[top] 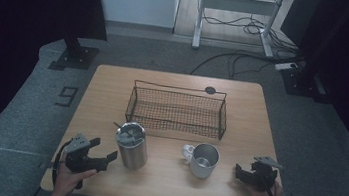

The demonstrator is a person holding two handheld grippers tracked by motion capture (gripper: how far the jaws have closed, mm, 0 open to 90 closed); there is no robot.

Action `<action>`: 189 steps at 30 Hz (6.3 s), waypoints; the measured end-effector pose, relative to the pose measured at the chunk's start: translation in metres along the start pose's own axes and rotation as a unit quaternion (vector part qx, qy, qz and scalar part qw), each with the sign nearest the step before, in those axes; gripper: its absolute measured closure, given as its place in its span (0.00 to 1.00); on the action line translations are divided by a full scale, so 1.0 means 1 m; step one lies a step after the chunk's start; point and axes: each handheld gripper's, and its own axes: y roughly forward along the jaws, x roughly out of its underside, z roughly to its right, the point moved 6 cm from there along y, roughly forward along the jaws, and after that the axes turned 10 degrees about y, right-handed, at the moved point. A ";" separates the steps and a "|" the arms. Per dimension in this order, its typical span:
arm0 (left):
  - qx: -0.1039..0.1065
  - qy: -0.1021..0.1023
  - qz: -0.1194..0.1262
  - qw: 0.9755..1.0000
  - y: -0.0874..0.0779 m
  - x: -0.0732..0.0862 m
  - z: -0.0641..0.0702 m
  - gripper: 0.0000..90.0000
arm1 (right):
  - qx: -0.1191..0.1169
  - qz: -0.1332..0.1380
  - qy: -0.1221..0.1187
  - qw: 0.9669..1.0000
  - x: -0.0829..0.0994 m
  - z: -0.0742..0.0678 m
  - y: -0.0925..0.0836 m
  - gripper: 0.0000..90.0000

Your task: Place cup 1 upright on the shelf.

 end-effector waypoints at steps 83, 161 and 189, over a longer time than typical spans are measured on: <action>0.038 0.033 0.014 0.999 0.055 -0.033 0.036 0.00 | 0.003 0.002 0.003 1.000 0.000 0.001 0.000 0.08; 0.016 0.067 0.044 0.997 0.039 -0.051 0.032 0.05 | 0.005 0.005 0.006 1.000 -0.001 0.002 0.000 0.11; 0.013 0.068 0.055 0.996 0.038 -0.076 0.032 0.05 | 0.006 0.006 0.008 1.000 -0.001 0.002 -0.001 0.11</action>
